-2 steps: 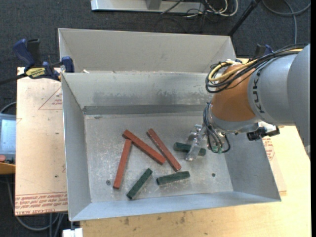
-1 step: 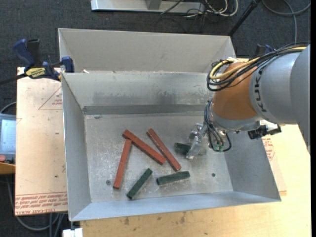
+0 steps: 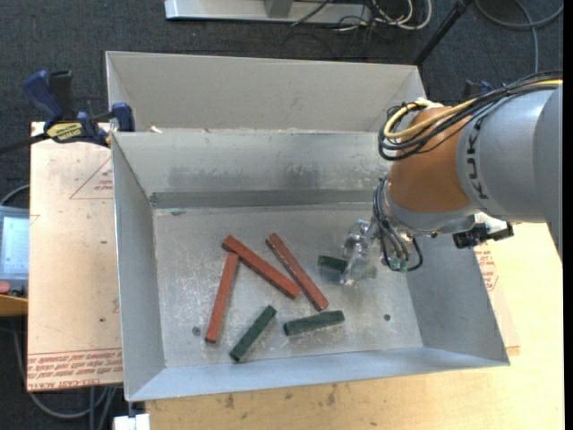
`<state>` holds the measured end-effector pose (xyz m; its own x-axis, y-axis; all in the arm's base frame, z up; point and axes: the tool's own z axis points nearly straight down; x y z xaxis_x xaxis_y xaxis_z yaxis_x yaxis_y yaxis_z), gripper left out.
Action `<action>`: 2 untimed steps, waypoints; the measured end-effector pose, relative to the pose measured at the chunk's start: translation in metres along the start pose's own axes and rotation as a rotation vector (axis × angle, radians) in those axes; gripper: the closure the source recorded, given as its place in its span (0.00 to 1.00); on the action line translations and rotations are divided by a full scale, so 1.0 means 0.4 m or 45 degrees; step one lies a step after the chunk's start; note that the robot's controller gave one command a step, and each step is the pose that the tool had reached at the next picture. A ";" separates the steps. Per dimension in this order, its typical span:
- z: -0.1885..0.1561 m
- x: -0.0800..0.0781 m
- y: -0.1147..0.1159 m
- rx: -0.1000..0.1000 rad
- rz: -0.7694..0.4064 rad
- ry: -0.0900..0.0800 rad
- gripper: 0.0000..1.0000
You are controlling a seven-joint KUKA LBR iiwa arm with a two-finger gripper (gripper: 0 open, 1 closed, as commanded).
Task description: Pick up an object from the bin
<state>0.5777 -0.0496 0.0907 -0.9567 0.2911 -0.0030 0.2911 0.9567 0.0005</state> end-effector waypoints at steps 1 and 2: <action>-0.095 -0.004 0.001 -0.002 -0.002 -0.004 1.00; -0.124 -0.006 0.002 -0.001 -0.004 -0.001 1.00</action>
Offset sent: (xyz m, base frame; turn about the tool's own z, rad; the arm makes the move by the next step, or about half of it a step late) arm -0.0001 -0.0001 0.0358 0.0000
